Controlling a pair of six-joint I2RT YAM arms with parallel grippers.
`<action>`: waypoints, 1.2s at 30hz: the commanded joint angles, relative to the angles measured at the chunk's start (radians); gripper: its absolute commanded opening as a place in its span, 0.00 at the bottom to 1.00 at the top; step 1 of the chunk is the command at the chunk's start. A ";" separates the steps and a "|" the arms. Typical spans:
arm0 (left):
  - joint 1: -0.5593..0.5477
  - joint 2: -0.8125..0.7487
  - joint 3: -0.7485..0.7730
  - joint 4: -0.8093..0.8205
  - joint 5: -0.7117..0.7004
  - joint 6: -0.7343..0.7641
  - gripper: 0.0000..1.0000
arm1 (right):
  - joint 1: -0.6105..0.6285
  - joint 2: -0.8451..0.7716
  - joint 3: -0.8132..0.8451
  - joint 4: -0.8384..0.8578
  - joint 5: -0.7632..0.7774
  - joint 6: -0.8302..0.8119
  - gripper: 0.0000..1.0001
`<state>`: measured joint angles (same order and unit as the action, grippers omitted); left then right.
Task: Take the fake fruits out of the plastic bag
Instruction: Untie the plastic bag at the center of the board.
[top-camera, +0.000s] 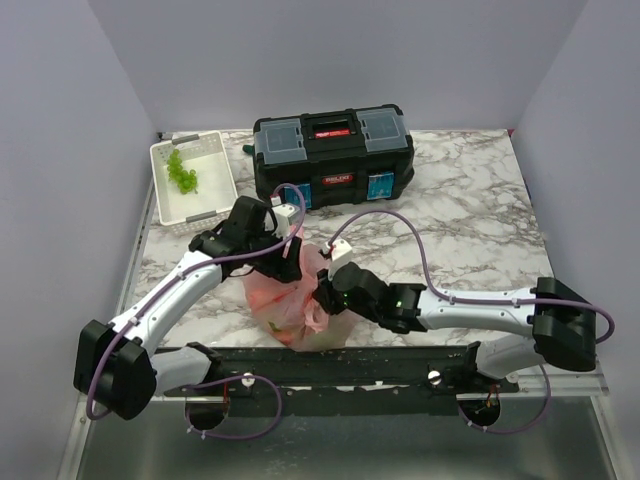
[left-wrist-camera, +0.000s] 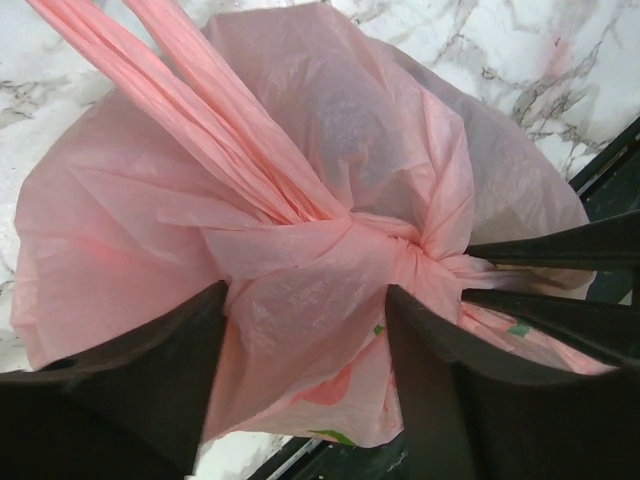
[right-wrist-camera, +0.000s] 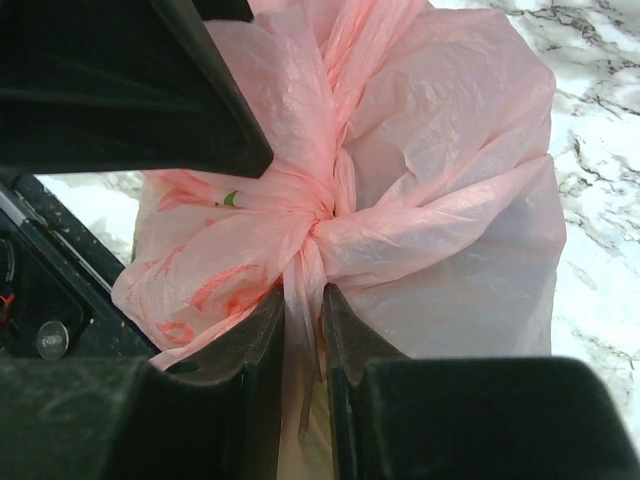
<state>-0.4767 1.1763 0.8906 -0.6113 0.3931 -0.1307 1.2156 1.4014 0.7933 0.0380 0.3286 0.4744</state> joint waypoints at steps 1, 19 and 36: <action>-0.025 0.025 0.037 -0.031 0.006 0.025 0.53 | 0.003 -0.037 -0.016 0.050 0.051 0.016 0.21; -0.026 -0.180 -0.004 0.075 -0.108 0.007 0.00 | 0.004 -0.087 -0.076 0.030 0.123 0.067 0.23; -0.035 -0.124 -0.006 0.092 0.010 0.001 0.72 | 0.003 -0.115 -0.110 0.086 0.066 0.081 0.24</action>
<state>-0.4889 1.0229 0.8764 -0.5110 0.3889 -0.1375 1.2156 1.2736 0.6861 0.0708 0.4267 0.5606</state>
